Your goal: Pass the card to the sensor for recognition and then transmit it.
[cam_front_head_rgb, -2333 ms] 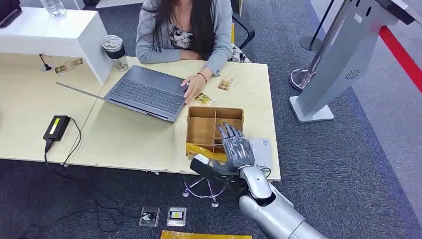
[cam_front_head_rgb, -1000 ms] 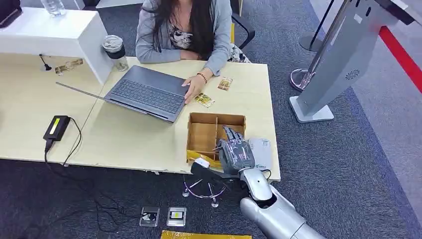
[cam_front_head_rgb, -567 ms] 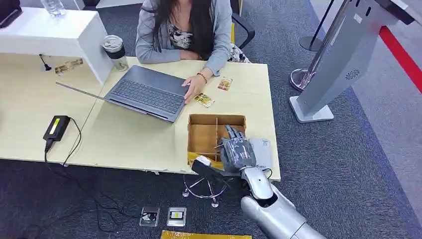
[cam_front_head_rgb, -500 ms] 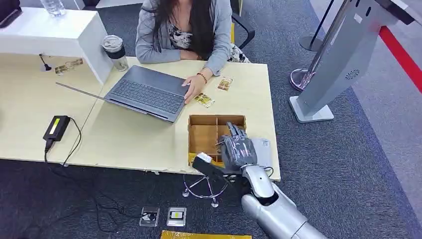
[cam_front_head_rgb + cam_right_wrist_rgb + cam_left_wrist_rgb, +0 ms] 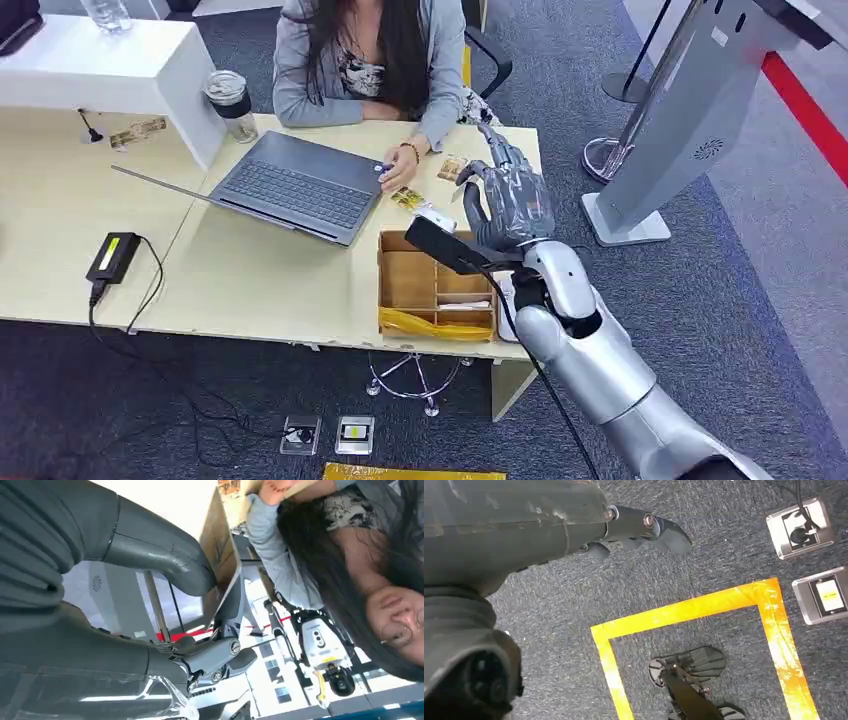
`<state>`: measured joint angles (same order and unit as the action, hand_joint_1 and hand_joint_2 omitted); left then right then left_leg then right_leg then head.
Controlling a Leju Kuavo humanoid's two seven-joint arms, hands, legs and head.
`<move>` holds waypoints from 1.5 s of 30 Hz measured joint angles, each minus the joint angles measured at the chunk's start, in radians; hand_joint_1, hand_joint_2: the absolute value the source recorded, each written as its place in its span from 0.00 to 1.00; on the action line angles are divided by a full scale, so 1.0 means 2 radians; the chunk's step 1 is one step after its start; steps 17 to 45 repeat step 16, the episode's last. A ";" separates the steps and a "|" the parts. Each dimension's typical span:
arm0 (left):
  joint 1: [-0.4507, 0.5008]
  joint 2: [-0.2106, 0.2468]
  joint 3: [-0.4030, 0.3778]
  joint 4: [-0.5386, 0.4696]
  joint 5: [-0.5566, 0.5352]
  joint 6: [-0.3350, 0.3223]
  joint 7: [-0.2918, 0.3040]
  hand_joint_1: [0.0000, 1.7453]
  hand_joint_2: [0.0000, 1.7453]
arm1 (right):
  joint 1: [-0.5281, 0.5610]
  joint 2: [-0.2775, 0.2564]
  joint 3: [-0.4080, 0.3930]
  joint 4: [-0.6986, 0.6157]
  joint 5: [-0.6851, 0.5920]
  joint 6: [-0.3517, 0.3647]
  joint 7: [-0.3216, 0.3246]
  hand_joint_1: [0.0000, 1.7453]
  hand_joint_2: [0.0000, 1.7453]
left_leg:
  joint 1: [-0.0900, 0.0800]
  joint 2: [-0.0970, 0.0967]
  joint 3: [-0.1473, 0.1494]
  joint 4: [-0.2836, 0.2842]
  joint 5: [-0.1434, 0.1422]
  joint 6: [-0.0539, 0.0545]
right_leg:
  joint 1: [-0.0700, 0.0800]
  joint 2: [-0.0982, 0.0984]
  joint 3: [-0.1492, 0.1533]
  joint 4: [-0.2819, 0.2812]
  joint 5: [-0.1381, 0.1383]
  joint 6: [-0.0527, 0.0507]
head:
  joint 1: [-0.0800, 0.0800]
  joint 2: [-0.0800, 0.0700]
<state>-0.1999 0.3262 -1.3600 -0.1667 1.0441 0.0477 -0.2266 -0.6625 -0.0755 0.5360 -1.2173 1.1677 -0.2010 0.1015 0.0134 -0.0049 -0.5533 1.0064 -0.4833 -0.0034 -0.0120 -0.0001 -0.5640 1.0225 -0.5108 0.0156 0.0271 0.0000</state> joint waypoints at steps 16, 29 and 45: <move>-0.001 0.000 -0.002 0.000 -0.004 -0.006 -0.005 0.00 0.00 | -0.026 0.041 0.012 0.067 -0.007 -0.049 -0.011 1.00 1.00 | 0.000 0.000 0.000 0.000 0.000 0.000 | 0.000 0.000 0.000 0.000 0.000 0.000 | 0.000 0.000; -0.001 0.000 -0.002 0.000 -0.004 -0.006 -0.005 0.00 0.00 | -0.026 0.041 0.012 0.067 -0.007 -0.049 -0.011 1.00 1.00 | 0.000 0.000 0.000 0.000 0.000 0.000 | 0.000 0.000 0.000 0.000 0.000 0.000 | 0.000 0.000; -0.001 0.000 -0.002 0.000 -0.004 -0.006 -0.005 0.00 0.00 | -0.026 0.041 0.012 0.067 -0.007 -0.049 -0.011 1.00 1.00 | 0.000 0.000 0.000 0.000 0.000 0.000 | 0.000 0.000 0.000 0.000 0.000 0.000 | 0.000 0.000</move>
